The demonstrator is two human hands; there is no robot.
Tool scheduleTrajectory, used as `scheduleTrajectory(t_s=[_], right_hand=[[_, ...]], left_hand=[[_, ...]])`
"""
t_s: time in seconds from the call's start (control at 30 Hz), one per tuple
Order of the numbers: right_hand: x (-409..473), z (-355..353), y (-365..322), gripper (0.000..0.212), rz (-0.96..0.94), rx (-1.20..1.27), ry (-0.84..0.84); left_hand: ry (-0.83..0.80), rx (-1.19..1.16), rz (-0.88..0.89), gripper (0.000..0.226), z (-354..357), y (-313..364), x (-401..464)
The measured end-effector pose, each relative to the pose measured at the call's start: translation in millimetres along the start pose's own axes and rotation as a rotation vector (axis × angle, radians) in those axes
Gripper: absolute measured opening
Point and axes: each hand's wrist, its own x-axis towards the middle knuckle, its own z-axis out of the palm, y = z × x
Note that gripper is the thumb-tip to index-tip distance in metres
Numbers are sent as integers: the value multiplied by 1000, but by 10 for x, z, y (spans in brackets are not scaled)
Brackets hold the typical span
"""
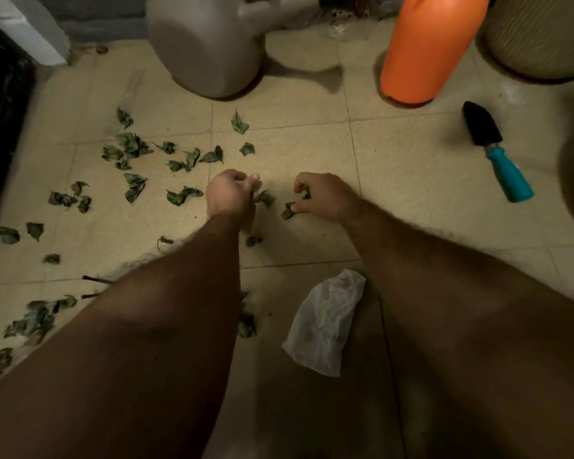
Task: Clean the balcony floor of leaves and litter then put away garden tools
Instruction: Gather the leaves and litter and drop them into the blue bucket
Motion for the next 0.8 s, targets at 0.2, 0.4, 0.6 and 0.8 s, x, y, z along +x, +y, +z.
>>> scheduleTrajectory(t_s=[0.2,0.4,0.6,0.8], right_hand=[[-93,98,-77,16,3,-40,9],[-119,92,-11,16,105,171,50],[-161,-5,-124,16,246,481,128],[-76,67,-307,20,265,551,97]], left_hand=[[-87,380,161,30,84,107,85],[-173,622,178,30,180,70,26],[-51,299,58,16,-20,131,18],[7,-75,-194,9,-382,-77,65]])
